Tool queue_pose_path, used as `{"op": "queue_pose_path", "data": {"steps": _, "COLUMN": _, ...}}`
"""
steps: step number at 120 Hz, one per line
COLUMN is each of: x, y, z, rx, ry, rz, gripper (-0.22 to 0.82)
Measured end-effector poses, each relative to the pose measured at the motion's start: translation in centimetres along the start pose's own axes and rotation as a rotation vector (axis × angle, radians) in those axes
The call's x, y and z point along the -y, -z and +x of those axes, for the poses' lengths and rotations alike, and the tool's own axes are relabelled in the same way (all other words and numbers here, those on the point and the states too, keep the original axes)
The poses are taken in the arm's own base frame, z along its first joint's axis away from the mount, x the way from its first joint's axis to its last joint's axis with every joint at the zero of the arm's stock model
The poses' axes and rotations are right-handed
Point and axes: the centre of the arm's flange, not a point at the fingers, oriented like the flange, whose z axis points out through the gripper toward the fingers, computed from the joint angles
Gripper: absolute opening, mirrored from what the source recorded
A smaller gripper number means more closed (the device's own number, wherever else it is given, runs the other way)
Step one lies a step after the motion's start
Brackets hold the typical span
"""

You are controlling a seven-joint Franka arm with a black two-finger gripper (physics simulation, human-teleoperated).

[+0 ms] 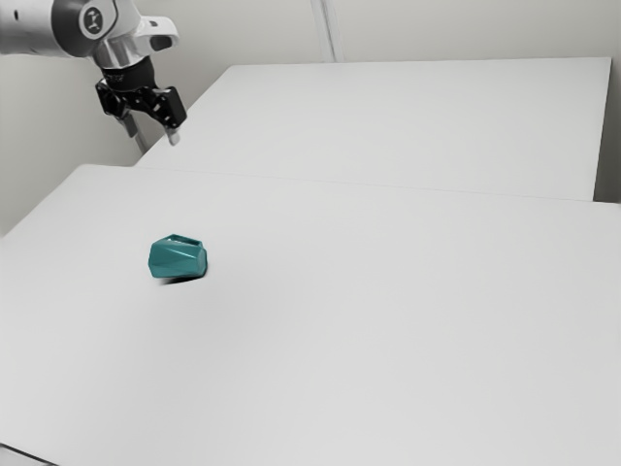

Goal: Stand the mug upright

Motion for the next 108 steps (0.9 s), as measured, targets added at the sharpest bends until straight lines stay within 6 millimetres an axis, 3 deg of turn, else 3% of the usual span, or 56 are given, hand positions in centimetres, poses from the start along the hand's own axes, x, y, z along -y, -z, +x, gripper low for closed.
{"op": "queue_pose_path", "data": {"steps": 21, "x": 0.4, "y": 0.9, "z": -0.7, "rx": -0.017, "ry": 0.023, "rz": -0.021, "gripper": 0.58}}
{"op": "queue_pose_path", "data": {"steps": 29, "x": 0.8, "y": 1.2, "z": -2.3, "rx": -0.031, "ry": 0.040, "rz": -0.032, "gripper": 0.58}}
{"op": "queue_pose_path", "data": {"steps": 41, "x": 2.1, "y": 0.2, "z": -4.8, "rx": -0.040, "ry": 0.088, "rz": -0.083, "gripper": 0.58}}
{"op": "queue_pose_path", "data": {"steps": 53, "x": 8.8, "y": -3.1, "z": -7.0, "rx": -0.029, "ry": 0.257, "rz": -0.193, "gripper": 0.58}}
{"op": "queue_pose_path", "data": {"steps": 60, "x": 11.5, "y": -4.6, "z": -7.9, "rx": -0.035, "ry": 0.334, "rz": -0.254, "gripper": 0.58}}
{"op": "queue_pose_path", "data": {"steps": 77, "x": 15.8, "y": -8.0, "z": -9.3, "rx": -0.052, "ry": 0.488, "rz": -0.411, "gripper": 0.58}}
{"op": "queue_pose_path", "data": {"steps": 91, "x": 18.7, "y": -12.4, "z": -10.0, "rx": -0.053, "ry": 0.603, "rz": -0.512, "gripper": 0.58}}
{"op": "queue_pose_path", "data": {"steps": 108, "x": 21.6, "y": -19.2, "z": -8.8, "rx": -0.049, "ry": 0.712, "rz": -0.599, "gripper": 0.58}}
